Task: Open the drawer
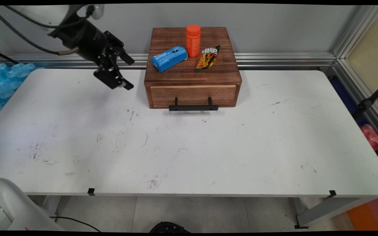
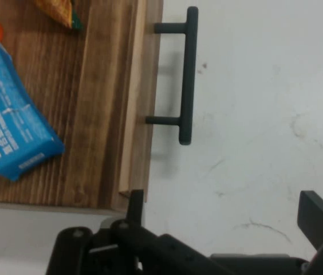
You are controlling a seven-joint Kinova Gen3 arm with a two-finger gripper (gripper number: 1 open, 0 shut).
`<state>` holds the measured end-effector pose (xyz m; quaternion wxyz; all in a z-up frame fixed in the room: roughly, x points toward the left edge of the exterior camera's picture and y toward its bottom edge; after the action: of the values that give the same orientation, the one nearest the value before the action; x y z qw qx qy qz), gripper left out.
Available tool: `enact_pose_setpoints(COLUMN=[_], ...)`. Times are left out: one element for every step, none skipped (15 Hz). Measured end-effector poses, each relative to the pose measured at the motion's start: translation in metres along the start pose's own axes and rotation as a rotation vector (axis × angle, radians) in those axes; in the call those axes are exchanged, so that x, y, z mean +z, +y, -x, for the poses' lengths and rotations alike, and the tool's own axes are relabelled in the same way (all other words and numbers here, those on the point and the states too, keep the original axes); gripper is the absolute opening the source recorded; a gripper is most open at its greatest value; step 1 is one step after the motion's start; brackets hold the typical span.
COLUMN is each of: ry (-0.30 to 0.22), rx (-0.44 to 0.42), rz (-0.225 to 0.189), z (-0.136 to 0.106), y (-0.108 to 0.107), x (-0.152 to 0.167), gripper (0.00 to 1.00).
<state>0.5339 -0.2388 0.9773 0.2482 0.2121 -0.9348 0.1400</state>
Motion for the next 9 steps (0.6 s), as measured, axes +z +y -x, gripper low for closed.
enact_pose_setpoints(ry=[-0.002,-0.006,-0.011,-0.018,-0.026,-0.032,-0.038,-0.044,-0.047], rx=[0.002,0.004,0.006,0.01,0.01,0.009,0.007,0.004,0.002], rz=[-0.006,-0.011,-0.017,-0.021,-0.026,-0.03,-0.032,-0.034,-0.036], z=[-0.003,-0.006,-0.009,-0.012,-0.016,-0.02,-0.024,-0.029,-0.032], y=[0.0,0.001,0.002,0.003,0.004,0.005,0.007,0.009,0.011], x=[0.003,0.006,0.01,0.014,0.019,0.023,0.029,0.036,0.04], gripper=[1.0,1.0,1.0,1.0,1.0,1.0,1.0,1.0,1.0])
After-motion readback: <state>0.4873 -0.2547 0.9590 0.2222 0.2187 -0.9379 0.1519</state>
